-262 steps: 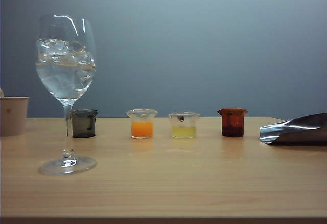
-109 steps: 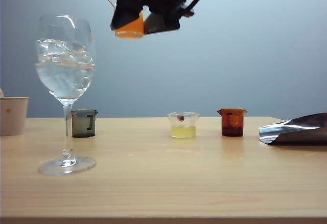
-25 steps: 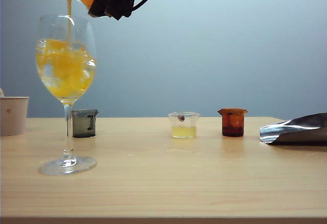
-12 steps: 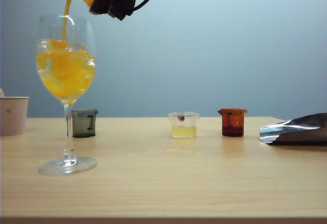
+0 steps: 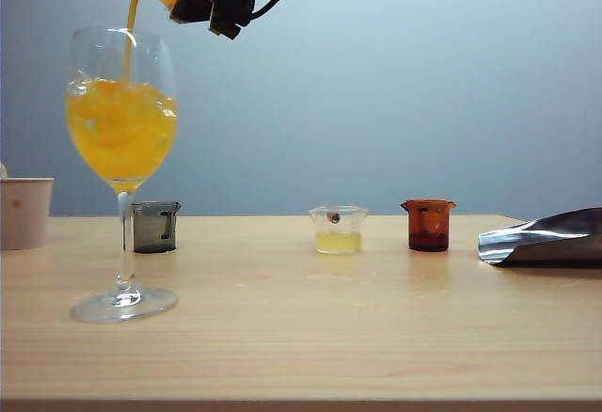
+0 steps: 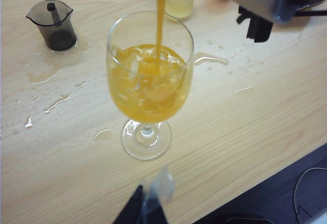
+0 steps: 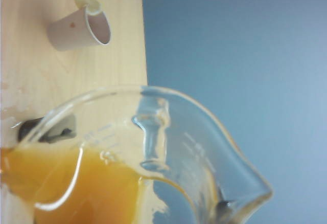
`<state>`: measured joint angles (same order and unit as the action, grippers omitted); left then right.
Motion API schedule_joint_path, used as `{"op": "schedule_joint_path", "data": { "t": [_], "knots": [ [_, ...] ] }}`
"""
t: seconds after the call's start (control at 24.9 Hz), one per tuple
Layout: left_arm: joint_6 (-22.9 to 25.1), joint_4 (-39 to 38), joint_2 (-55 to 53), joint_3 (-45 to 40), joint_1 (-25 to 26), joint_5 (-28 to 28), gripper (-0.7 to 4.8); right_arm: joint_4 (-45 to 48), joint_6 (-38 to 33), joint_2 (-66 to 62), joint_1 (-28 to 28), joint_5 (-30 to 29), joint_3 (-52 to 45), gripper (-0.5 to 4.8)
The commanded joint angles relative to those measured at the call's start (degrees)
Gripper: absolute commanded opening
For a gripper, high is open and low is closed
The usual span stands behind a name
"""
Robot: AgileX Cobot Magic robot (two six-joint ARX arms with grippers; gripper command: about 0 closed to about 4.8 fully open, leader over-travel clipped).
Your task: Pick up the second measuring cup from the left, pour the orange juice inside into the goblet, and finally put the measuring cup back in its original place.
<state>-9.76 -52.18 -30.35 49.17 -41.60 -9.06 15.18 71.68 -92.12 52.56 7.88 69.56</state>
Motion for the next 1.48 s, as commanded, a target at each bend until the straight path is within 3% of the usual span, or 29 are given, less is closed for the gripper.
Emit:
{"op": "schedule_joint_path", "data": {
  "t": [0.04, 0.6, 1.48],
  "knots": [
    [0.1, 0.4, 0.0, 0.1, 0.0, 0.1, -0.05, 3.0, 1.0, 0.3, 0.1, 0.1, 0.4, 1.34],
    [0.1, 0.4, 0.0, 0.1, 0.0, 0.1, -0.04, 3.1, 3.9, 0.3, 1.2, 0.2, 0.3, 1.34],
    [0.1, 0.4, 0.0, 0.1, 0.0, 0.1, -0.05, 9.3, 17.8, 0.3, 2.0, 2.5, 0.4, 1.35]
  ]
}}
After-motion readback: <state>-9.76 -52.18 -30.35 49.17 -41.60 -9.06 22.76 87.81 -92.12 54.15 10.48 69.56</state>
